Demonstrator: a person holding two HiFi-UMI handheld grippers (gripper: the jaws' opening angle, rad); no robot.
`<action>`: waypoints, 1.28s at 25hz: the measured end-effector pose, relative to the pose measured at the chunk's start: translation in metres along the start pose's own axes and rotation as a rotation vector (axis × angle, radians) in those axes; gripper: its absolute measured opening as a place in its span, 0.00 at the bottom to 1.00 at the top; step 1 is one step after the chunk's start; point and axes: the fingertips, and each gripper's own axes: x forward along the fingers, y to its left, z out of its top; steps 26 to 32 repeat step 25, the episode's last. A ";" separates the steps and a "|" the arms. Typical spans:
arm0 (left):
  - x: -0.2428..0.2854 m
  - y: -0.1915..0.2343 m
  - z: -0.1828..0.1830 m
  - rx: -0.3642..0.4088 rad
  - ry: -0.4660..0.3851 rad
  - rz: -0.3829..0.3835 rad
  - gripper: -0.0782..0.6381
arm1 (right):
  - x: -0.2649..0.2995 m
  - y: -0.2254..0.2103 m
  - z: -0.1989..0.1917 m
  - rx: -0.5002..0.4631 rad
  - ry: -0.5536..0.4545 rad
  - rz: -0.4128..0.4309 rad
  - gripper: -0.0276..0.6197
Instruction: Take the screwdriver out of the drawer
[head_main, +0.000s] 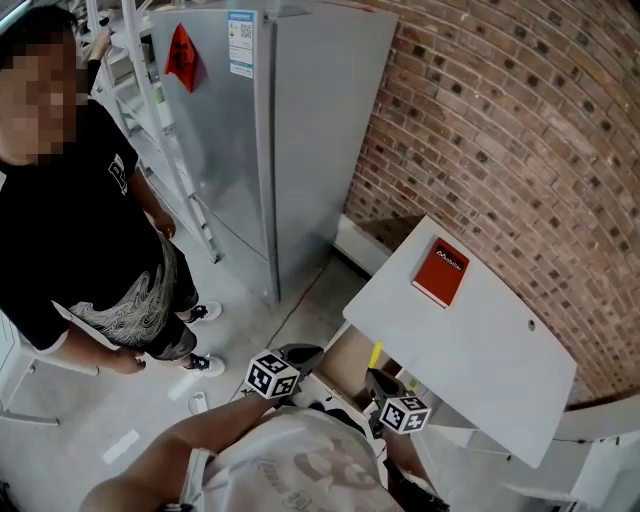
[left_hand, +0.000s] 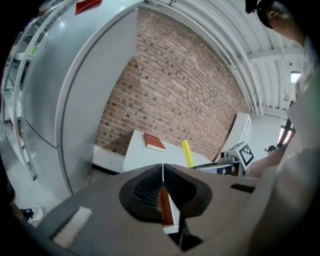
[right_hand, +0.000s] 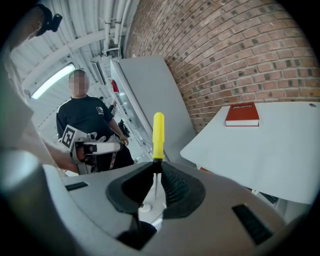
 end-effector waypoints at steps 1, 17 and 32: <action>0.001 -0.002 0.001 0.003 0.001 -0.006 0.12 | -0.003 0.001 0.004 0.003 -0.013 -0.001 0.10; 0.008 -0.009 0.007 0.041 0.008 -0.074 0.12 | -0.021 0.010 0.031 0.017 -0.138 -0.022 0.10; 0.006 -0.006 0.011 0.050 0.007 -0.082 0.12 | -0.018 0.014 0.038 0.023 -0.161 -0.021 0.10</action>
